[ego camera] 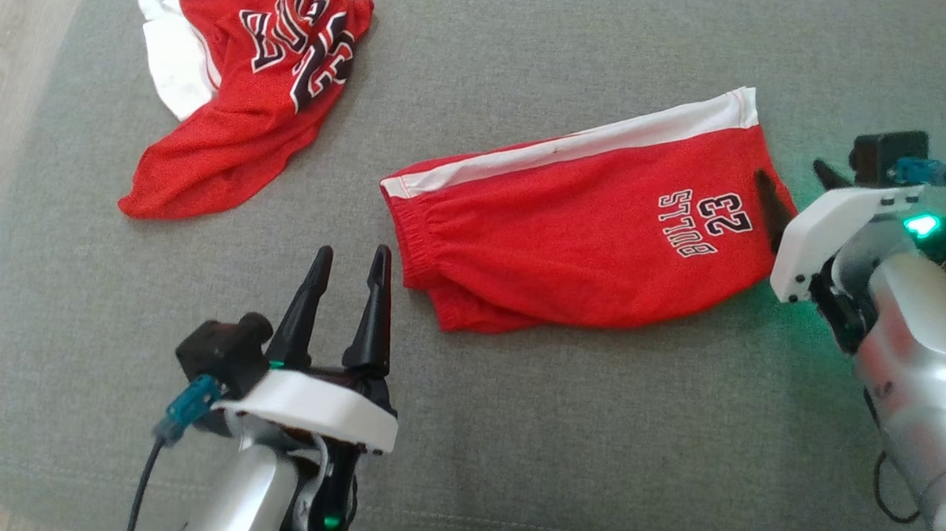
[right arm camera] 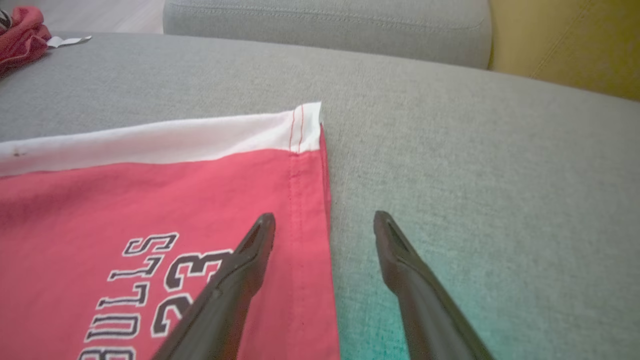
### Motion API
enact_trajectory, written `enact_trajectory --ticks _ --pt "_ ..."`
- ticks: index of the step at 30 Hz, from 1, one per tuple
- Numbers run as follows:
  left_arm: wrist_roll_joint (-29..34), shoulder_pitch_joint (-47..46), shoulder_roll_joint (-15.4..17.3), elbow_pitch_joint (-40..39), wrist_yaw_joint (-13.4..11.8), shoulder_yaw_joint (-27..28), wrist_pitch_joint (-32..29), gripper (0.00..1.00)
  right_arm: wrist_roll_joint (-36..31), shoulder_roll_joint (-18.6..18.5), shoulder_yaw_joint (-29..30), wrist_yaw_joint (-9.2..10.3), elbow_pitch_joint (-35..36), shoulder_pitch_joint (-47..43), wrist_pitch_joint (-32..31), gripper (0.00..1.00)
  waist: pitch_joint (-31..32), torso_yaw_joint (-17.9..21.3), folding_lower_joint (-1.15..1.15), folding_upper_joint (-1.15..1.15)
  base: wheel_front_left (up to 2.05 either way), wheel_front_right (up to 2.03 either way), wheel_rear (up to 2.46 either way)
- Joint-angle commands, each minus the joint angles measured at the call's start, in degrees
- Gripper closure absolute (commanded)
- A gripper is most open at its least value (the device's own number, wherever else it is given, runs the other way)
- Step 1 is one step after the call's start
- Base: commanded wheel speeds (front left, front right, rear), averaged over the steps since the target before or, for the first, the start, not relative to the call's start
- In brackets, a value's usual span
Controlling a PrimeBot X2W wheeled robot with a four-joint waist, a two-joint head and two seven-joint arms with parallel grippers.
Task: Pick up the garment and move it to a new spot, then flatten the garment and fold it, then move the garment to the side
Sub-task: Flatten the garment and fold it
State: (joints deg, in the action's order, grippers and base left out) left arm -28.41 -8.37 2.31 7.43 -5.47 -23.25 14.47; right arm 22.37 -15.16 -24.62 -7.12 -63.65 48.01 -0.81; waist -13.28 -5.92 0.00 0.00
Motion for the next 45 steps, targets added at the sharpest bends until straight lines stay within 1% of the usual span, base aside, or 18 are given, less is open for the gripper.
enact_trajectory --ticks 1,4,8,12,17,18,19,20,21,22,23,28,32,33,39,42,45 --pt "0.73 -0.86 0.57 -2.40 0.22 2.08 0.52 0.00 1.33 -0.56 -1.47 -0.36 2.36 0.09 -0.80 0.00 0.17 0.09 0.00 0.00 0.00 0.00 0.00" --pt "1.92 0.50 0.57 -3.88 -0.04 2.61 0.52 0.00 5.64 -2.16 -4.15 -0.36 4.80 -1.34 -4.70 0.00 0.09 -0.03 0.00 0.00 0.00 0.00 0.00" --pt "2.40 0.91 0.57 -4.87 0.09 2.88 0.52 0.00 9.76 -4.32 -6.50 -0.36 7.16 -2.09 -7.88 0.00 -0.79 -0.61 0.00 0.00 0.00 0.00 0.00" --pt "2.51 0.78 0.57 -5.21 0.09 2.67 0.52 0.00 12.97 -4.98 -8.13 -0.36 7.80 -2.37 -11.09 0.00 -1.50 -1.16 0.00 0.00 0.00 0.00 0.00" --pt "2.58 0.63 0.57 -5.23 -0.04 2.61 0.52 0.00 17.91 -5.39 -11.24 -0.36 9.57 -3.34 -17.06 0.00 -1.89 -1.72 0.00 0.00 0.00 0.00 0.00" --pt "2.58 0.62 0.57 -5.23 -0.07 2.62 0.52 0.00 18.47 -5.67 -11.69 -0.36 9.95 -3.43 -17.52 0.15 -1.89 -1.73 0.00 0.00 0.00 0.00 0.00" --pt "2.58 0.61 0.57 -5.21 -0.09 2.65 0.52 0.00 18.96 -5.92 -12.16 -0.36 10.28 -3.54 -17.92 0.44 -1.86 -1.72 0.00 0.00 0.00 0.00 0.00" --pt "2.58 0.60 0.57 -5.20 -0.12 2.69 0.52 0.00 19.42 -6.15 -12.58 -0.36 10.55 -3.65 -18.20 0.62 -1.82 -1.68 0.00 0.00 0.00 0.00 0.00" --pt "2.57 0.57 0.57 -5.21 -0.19 2.73 0.52 0.00 19.84 -6.34 -12.95 -0.36 10.79 -3.73 -18.33 0.72 -1.77 -1.61 0.00 0.00 0.00 0.00 0.00" --pt "2.59 0.56 0.57 -5.26 -0.27 2.79 0.52 0.00 20.24 -6.47 -13.24 -0.36 11.02 -3.77 -18.28 0.91 -1.72 -1.50 0.00 0.00 0.00 0.00 0.00" --pt "2.63 0.57 0.57 -5.29 -0.34 2.87 0.52 0.00 20.46 -6.60 -13.42 -0.36 11.20 -3.74 -17.84 1.00 -1.66 -1.30 0.00 0.00 0.00 0.00 0.00" --pt "3.10 0.71 0.57 -5.36 -0.15 3.36 0.52 0.00 20.67 -7.25 -13.81 -0.36 11.84 -3.13 -14.11 1.00 -0.97 0.57 0.00 0.00 0.00 0.00 0.00" --pt "3.19 0.65 0.57 -5.43 0.11 3.11 0.52 0.00 21.00 -8.74 -13.93 -0.36 13.35 -3.74 -11.12 1.00 -0.20 2.97 0.00 0.00 0.00 0.00 0.00" --pt "3.19 0.65 0.57 -5.43 0.11 3.11 0.52 0.00 21.00 -8.74 -13.93 -0.36 13.35 -3.74 -11.12 1.00 -0.20 2.97 0.00 0.00 0.00 0.00 0.00" --pt "3.64 0.37 0.57 -4.96 0.05 2.68 0.52 0.00 21.32 -11.35 -12.15 -0.36 15.19 -6.33 -7.58 1.00 0.32 7.88 0.00 0.00 0.00 0.00 0.00" --pt "3.98 0.29 0.57 -4.64 0.19 2.83 0.52 0.00 21.09 -11.50 -10.51 -0.36 15.57 -7.50 -5.97 1.00 0.16 10.14 0.00 0.00 0.00 0.00 0.00" --pt "4.39 0.10 0.57 -4.29 0.30 2.94 0.52 0.00 20.62 -10.78 -8.96 -0.36 15.87 -8.65 -4.59 1.00 -0.12 11.84 0.00 0.00 0.00 0.00 0.00"
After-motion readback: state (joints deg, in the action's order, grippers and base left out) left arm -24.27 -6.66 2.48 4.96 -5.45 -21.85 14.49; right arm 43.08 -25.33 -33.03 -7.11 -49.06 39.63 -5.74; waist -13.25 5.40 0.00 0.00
